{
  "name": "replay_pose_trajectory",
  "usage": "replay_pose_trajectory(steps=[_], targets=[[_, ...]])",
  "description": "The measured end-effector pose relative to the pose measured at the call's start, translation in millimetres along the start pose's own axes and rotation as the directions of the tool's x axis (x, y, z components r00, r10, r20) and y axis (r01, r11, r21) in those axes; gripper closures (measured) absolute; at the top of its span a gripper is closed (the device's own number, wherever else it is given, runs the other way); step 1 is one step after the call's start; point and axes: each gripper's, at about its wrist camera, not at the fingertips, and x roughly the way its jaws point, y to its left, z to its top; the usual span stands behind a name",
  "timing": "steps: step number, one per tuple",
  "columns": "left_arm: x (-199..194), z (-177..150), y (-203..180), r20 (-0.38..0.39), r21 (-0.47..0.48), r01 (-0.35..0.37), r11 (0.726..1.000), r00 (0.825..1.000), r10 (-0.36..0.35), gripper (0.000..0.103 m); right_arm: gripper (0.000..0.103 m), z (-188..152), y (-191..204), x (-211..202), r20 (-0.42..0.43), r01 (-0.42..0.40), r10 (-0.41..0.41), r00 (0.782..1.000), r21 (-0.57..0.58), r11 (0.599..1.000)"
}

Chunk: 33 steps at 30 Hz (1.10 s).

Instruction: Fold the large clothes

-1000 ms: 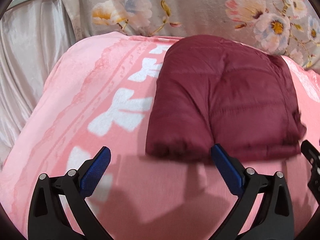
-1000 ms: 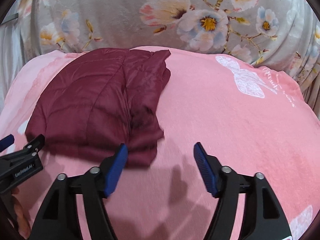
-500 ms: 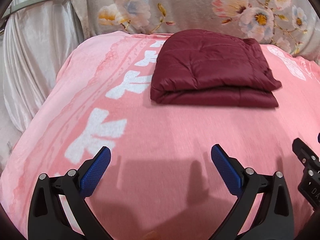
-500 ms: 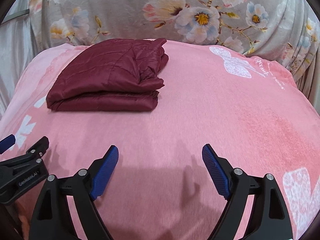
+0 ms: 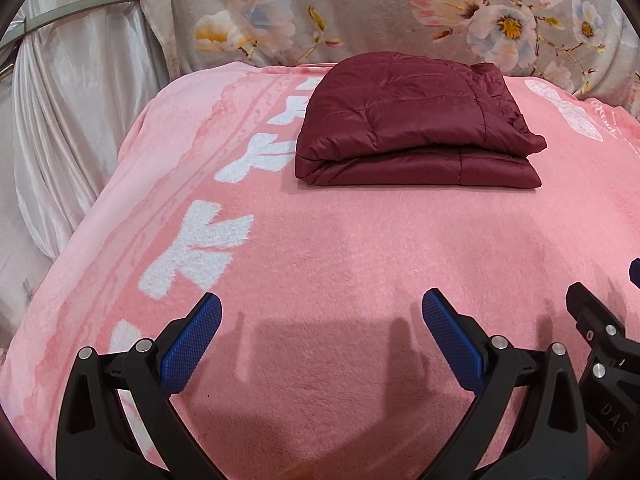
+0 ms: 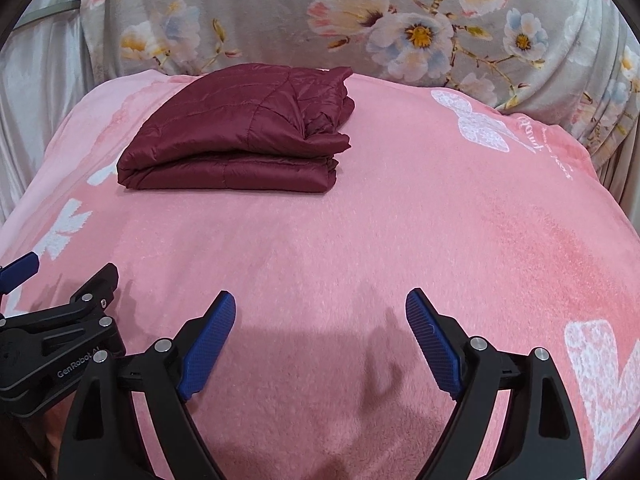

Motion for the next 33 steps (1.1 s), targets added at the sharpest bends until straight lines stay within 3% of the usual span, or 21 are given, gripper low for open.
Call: replay_pose_trajectory(steps=[33], targets=[[-5.2, 0.5, -6.1, 0.025, 0.030, -0.004, 1.000, 1.000, 0.004, 0.005, 0.018, -0.1, 4.3, 1.3, 0.003, 0.025, -0.025, 1.000, -0.038, 0.999]])
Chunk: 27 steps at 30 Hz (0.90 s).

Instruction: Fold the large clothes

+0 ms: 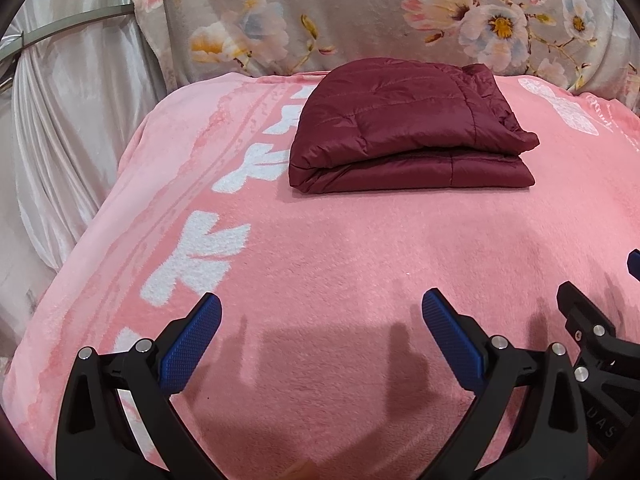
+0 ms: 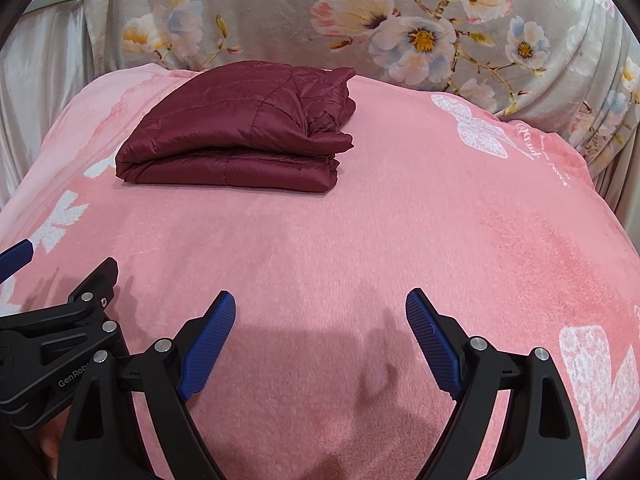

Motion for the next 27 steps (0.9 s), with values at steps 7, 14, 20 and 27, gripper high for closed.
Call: replay_pose_trajectory(steps=[7, 14, 20, 27], targets=[[-0.3, -0.3, -0.1, 0.000, -0.001, 0.001, 1.000, 1.000, -0.001, 0.005, 0.018, 0.4, 0.2, -1.0, 0.002, 0.001, -0.001, 1.000, -0.001, 1.000], [-0.6, 0.0, -0.1, -0.002, -0.001, 0.005, 1.000, 1.000, -0.005, 0.005, 0.018, 0.0, 0.5, -0.8, 0.002, 0.001, -0.001, 1.000, 0.000, 1.000], [-1.3, 1.0, -0.4, -0.003, 0.000, 0.013, 1.000, 1.000, -0.013, 0.005, 0.018, 0.8, 1.0, -1.4, 0.002, 0.002, -0.002, 1.000, 0.003, 1.000], [-1.1, 0.8, -0.9, -0.001, 0.003, 0.015, 1.000, 1.000, -0.015, 0.006, 0.018, 1.2, 0.3, -1.9, 0.003, 0.002, -0.002, 1.000, 0.002, 1.000]])
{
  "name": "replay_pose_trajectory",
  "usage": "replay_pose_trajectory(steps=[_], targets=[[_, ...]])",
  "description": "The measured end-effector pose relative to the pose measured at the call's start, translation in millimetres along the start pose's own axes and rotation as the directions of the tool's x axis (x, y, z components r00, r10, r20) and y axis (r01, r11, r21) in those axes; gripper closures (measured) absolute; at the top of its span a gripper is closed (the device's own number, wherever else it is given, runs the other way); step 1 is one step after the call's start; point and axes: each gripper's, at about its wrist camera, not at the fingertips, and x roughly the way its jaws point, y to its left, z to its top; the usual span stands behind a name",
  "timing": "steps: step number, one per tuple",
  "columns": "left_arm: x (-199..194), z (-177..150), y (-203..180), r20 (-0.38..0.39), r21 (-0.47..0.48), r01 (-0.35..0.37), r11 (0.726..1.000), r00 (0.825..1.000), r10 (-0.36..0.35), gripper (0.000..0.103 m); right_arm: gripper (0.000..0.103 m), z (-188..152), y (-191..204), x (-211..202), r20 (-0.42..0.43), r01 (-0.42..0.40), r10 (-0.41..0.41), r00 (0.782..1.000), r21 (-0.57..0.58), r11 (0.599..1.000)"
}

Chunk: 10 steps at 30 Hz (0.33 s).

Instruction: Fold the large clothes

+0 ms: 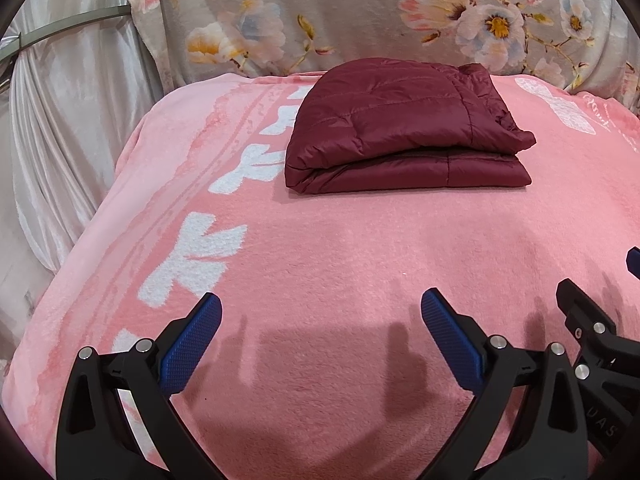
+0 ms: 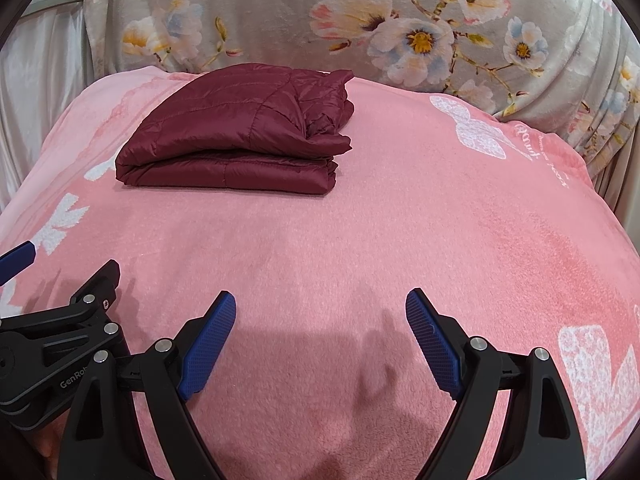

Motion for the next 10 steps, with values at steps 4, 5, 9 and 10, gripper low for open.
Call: replay_pose_trajectory(steps=[4, 5, 9, 10], targets=[[-0.3, -0.3, -0.3, -0.001, -0.001, 0.003, 1.000, 1.000, -0.003, 0.006, 0.018, -0.1, -0.3, 0.1, 0.000, 0.001, -0.001, 1.000, -0.001, 1.000], [-0.2, -0.4, -0.1, -0.001, 0.000, 0.004, 1.000, 1.000, -0.004, 0.006, 0.018, -0.1, -0.4, 0.0, 0.000, 0.000, 0.000, 1.000, 0.000, 1.000], [0.2, 0.8, 0.2, -0.003, 0.002, 0.005, 1.000, 1.000, -0.005, 0.007, 0.018, 0.7, -1.0, -0.3, 0.001, 0.000, 0.000, 1.000, 0.000, 1.000], [0.6, 1.0, 0.7, -0.003, 0.002, 0.005, 1.000, 1.000, -0.005, 0.007, 0.018, 0.9, -1.1, -0.4, 0.002, 0.000, 0.000, 1.000, 0.000, 1.000]])
